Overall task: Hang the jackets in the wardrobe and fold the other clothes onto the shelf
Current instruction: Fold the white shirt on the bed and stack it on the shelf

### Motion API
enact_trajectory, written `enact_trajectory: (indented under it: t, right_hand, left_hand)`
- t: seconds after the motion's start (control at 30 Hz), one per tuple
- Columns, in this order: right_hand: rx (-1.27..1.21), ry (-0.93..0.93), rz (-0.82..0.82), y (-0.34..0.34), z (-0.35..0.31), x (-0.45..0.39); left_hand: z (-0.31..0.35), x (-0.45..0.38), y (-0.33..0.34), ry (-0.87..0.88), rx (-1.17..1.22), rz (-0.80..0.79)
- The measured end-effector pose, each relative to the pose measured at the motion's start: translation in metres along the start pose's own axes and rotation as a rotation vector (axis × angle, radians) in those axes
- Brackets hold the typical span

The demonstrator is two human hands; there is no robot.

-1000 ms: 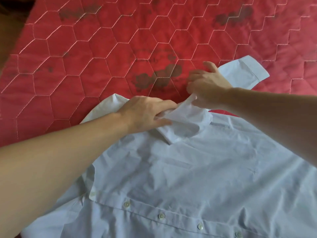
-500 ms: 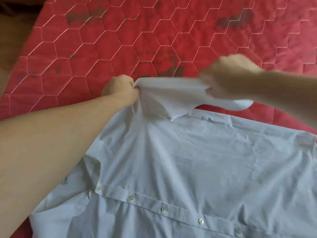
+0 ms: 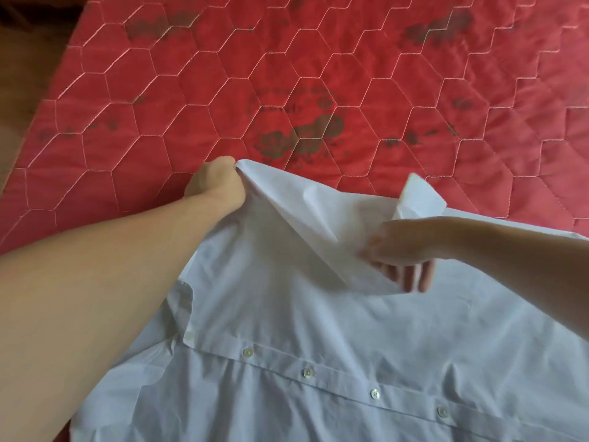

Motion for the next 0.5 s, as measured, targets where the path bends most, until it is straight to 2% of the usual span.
enact_trajectory:
  t: [0.07, 0.13, 0.23, 0.33, 0.4, 0.5]
  right_hand:
    - [0.321, 0.087, 0.013, -0.006, 0.029, 0.002]
    - [0.41, 0.188, -0.014, -0.01, 0.053, 0.009]
    - [0.272, 0.309, 0.11, -0.029, 0.088, 0.019]
    - [0.186, 0.397, 0.331, -0.037, 0.136, 0.025]
    - [-0.046, 0.442, 0.405, -0.023, 0.165, 0.031]
    - [-0.749, 0.487, 0.443, -0.002, 0.181, 0.036]
  left_hand:
    - [-0.001, 0.004, 0.0, -0.007, 0.007, -0.007]
    - [-0.002, 0.006, 0.0, -0.01, 0.027, -0.011]
    - [-0.006, 0.01, -0.007, -0.021, 0.075, 0.037]
    - [-0.009, 0.024, -0.013, -0.005, 0.076, 0.069]
    - [-0.012, 0.031, -0.018, 0.022, 0.046, 0.072]
    - [-0.025, 0.038, -0.022, -0.028, 0.08, 0.061]
Point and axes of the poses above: each hand's wrist, its own x-axis away from the middle knuckle, its own y-axis out of the palm, z = x × y, the point moved 9 cm from there along -x, towards the middle knuckle, and after that the axes turned 8 degrees about z, right-handed, at the moved point
